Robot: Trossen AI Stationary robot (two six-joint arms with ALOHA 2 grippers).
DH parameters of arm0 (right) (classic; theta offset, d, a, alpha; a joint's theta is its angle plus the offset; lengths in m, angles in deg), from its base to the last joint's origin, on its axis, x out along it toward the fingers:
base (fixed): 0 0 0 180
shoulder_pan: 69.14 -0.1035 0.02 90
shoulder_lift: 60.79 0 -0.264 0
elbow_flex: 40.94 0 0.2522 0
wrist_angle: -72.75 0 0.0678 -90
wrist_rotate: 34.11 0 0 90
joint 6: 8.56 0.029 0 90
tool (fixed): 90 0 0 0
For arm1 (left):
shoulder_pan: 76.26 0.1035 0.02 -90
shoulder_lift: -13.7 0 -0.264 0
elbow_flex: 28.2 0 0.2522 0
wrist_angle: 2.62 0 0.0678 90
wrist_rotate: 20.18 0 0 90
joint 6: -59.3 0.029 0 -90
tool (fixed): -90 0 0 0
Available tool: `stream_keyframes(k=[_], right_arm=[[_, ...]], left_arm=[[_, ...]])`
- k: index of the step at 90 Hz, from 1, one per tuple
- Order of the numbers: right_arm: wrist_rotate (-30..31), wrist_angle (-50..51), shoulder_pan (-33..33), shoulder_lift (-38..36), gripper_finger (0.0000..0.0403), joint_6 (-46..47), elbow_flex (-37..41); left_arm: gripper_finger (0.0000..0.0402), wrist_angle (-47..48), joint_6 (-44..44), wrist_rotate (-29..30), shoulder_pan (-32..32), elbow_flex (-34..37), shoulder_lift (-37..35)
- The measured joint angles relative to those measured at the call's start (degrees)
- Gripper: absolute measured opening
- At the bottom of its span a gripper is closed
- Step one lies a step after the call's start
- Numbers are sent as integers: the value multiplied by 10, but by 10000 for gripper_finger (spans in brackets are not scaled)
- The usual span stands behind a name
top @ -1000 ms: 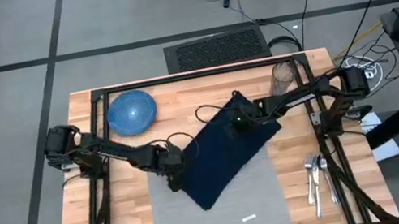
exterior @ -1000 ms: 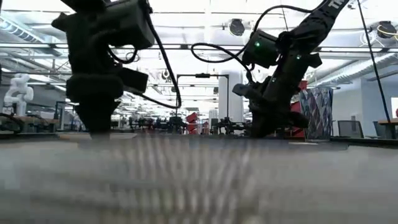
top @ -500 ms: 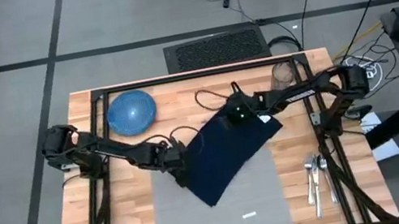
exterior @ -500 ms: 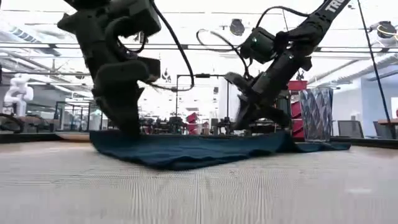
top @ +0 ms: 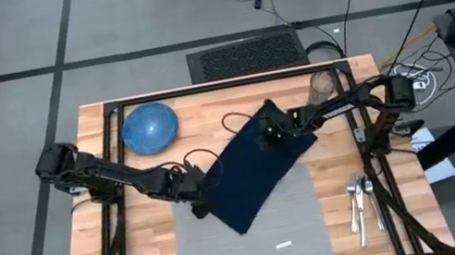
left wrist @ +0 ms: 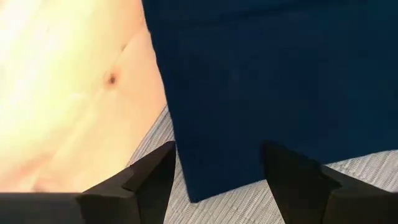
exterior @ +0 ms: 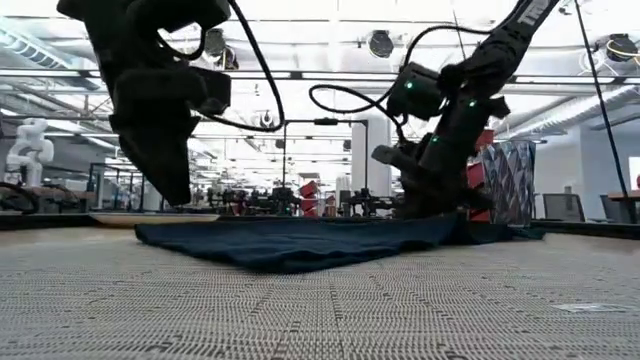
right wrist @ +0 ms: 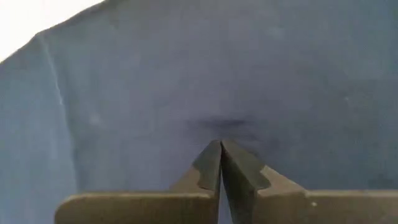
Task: Set table place
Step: Fold the dark blue napkin
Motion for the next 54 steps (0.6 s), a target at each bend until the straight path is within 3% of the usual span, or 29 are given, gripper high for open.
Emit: stream_keyframes(k=[37,54], right_arm=[[-43,-126,57,41,0,-4,1],[-109,-195,61,50,0,-7,4]], left_arm=[[221,-10,-29,29,-11,0,0],[221,-43,38,58,20,0,0]])
